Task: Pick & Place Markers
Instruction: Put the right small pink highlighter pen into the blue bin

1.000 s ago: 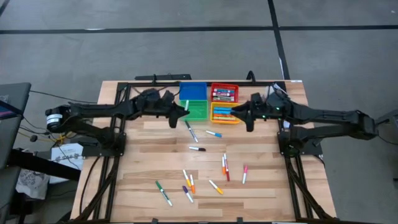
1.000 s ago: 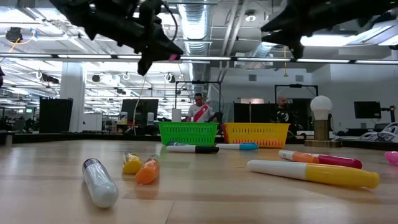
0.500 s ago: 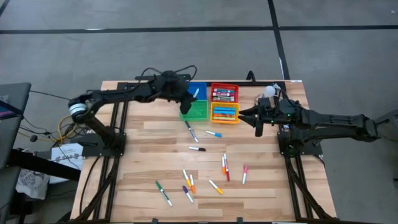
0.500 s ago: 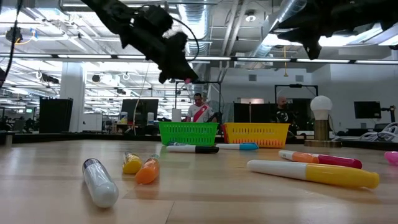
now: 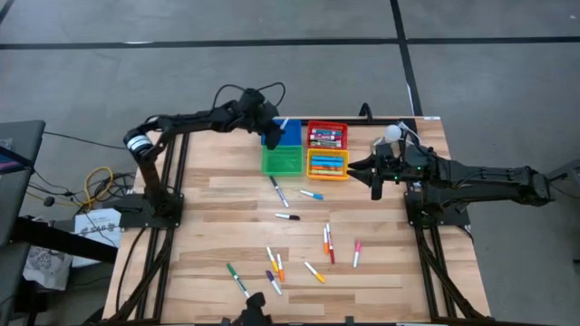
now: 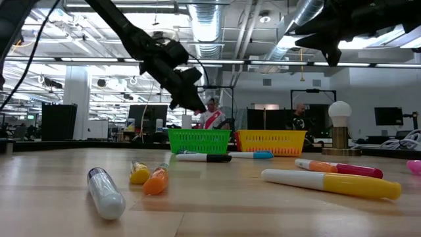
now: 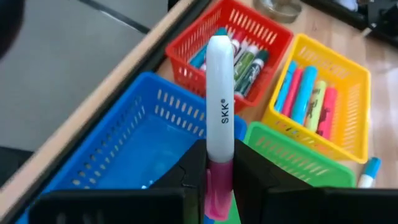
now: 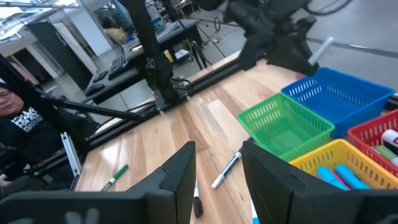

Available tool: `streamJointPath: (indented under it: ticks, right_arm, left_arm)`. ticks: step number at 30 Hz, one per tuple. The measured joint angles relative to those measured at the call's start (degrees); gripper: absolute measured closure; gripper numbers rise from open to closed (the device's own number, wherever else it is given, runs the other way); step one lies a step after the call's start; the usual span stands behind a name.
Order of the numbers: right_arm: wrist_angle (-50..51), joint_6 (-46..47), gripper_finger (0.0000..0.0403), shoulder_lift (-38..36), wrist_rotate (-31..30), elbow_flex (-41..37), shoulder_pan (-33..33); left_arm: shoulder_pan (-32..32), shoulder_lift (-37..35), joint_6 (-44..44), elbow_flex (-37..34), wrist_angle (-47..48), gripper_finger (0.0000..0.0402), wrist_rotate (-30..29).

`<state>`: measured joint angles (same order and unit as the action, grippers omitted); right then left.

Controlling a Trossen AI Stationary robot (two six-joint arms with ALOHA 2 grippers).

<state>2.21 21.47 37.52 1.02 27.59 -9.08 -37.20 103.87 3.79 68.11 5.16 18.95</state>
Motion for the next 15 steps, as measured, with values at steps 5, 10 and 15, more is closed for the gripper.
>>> streamJointPath:
  ticks: [5, 10, 15]
  right_arm:
    - [-0.06, 0.17, 0.0283, 0.0, 0.0, 0.0, 0.0]
    - [-0.06, 0.19, 0.0283, 0.0, 0.0, 0.0, 0.0]
    - [-0.06, 0.59, 0.0283, 0.0, -0.02, 0.0, 0.0]
  left_arm:
    - [-0.82, 3.85, -0.61, 1.83, -0.02, 0.0353, 2.41]
    - [-1.13, 6.45, -1.05, 3.57, 1.17, 0.0353, 2.7]
    - [-1.81, 7.81, -1.24, 4.68, 5.48, 0.0352, 2.49]
